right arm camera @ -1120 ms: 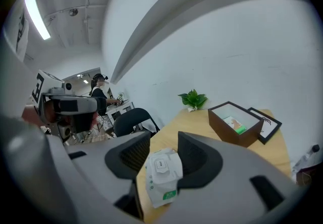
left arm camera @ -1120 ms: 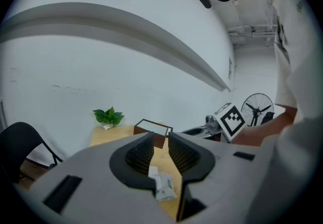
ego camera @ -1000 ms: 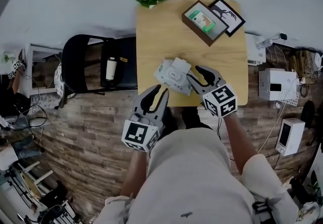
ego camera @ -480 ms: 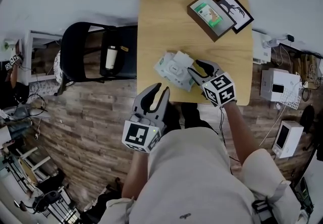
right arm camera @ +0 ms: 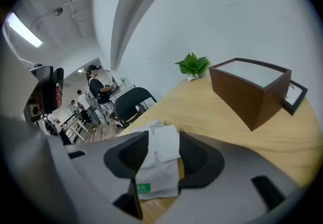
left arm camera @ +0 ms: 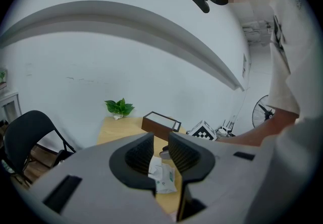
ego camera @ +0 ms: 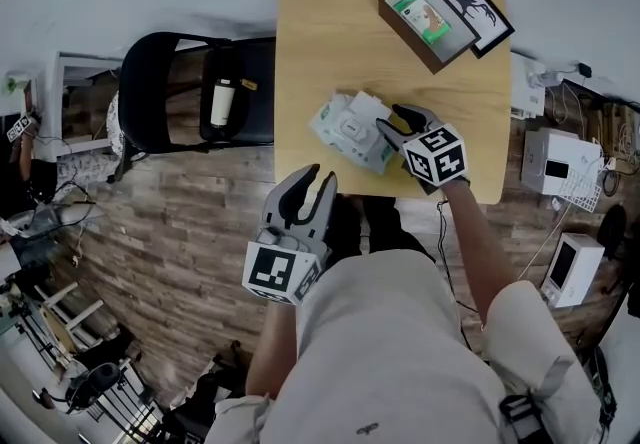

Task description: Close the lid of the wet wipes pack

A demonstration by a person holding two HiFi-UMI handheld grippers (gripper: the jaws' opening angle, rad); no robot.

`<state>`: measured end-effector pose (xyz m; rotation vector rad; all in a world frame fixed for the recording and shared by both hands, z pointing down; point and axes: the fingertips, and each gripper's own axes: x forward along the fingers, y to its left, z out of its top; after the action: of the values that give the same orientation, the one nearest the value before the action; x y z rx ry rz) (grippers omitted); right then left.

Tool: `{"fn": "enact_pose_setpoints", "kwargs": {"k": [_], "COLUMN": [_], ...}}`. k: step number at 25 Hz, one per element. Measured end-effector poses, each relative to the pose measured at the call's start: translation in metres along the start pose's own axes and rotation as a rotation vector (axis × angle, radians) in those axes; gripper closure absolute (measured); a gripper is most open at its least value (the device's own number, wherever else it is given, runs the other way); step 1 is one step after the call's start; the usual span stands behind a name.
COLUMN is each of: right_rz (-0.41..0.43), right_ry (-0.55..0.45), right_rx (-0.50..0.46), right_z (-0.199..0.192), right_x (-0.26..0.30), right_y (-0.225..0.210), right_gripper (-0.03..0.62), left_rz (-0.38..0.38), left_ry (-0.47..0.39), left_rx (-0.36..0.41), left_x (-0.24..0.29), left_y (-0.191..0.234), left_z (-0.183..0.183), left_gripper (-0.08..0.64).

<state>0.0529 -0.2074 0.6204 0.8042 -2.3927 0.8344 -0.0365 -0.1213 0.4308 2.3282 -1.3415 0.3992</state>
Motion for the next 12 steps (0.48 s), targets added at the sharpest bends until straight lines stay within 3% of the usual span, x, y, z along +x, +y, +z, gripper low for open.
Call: {"fn": "enact_pose_setpoints", "kwargs": {"k": [12], "right_rz": [0.013], "right_ry": [0.026], "right_rx": [0.137], "right_z": [-0.021], "right_x": [0.019], "right_y": [-0.02], "right_gripper": [0.411], "left_rz": [0.002], "left_ry": [0.014], "left_rx": [-0.01], "left_x": [0.011], "left_y": [0.002], "left_z": [-0.009], "left_gripper": [0.477]}}
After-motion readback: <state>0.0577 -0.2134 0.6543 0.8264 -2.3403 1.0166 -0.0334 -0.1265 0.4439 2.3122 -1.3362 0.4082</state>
